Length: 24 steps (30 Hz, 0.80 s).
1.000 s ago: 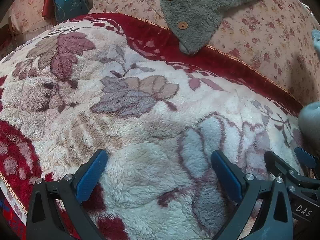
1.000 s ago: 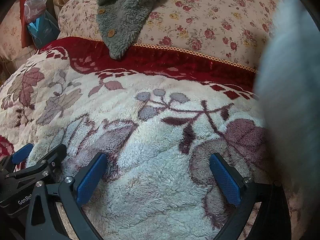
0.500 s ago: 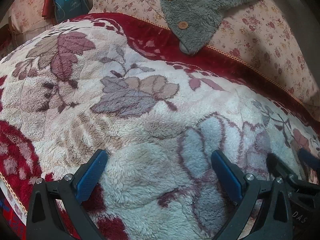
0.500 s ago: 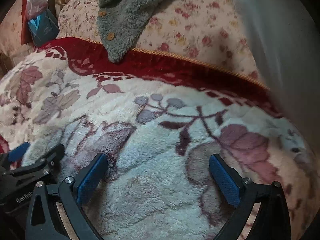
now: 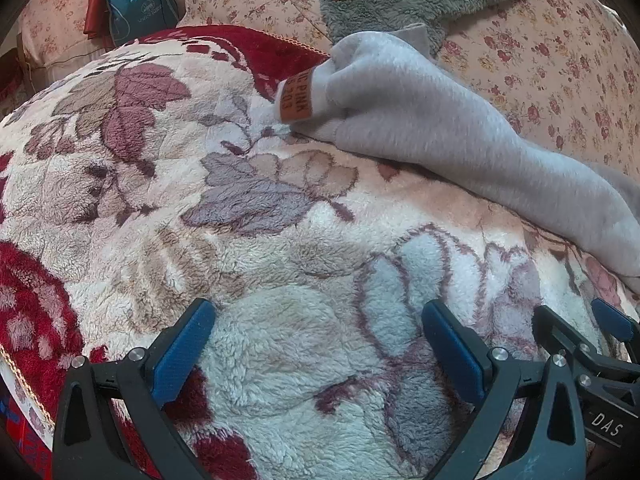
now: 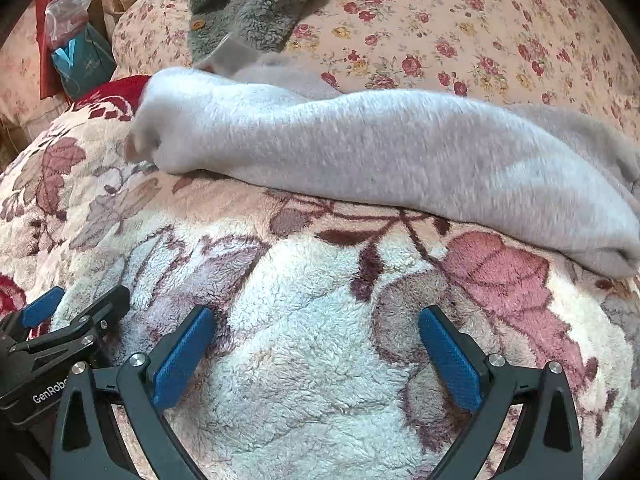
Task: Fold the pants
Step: 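Move both grippers toward the grey sweatpants lying on the blanket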
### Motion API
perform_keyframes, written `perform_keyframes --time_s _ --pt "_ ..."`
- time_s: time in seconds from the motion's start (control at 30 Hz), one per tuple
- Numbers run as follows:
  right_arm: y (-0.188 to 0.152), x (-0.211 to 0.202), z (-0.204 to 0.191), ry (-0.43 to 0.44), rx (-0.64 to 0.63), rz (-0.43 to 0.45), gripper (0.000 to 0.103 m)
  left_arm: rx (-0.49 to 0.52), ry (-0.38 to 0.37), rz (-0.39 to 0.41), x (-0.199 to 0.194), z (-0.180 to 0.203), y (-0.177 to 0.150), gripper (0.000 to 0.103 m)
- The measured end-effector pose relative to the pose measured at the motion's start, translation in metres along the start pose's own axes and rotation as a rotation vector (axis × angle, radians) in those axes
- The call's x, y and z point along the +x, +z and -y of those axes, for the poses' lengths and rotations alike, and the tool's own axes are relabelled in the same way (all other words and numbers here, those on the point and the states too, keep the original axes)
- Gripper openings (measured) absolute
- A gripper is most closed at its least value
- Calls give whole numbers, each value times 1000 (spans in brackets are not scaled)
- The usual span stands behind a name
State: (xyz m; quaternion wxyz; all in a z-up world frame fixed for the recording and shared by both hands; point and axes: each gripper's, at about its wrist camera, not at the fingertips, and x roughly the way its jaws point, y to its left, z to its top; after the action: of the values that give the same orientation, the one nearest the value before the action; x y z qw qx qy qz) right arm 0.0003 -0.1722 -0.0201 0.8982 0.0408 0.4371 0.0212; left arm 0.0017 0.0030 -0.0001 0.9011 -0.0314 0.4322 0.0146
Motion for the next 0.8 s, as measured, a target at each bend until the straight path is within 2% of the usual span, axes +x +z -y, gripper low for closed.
perform_keyframes --time_s 0.8 --pt "1 0 0 -6 -5 -2 103 3 6 -2 0 1 0 103"
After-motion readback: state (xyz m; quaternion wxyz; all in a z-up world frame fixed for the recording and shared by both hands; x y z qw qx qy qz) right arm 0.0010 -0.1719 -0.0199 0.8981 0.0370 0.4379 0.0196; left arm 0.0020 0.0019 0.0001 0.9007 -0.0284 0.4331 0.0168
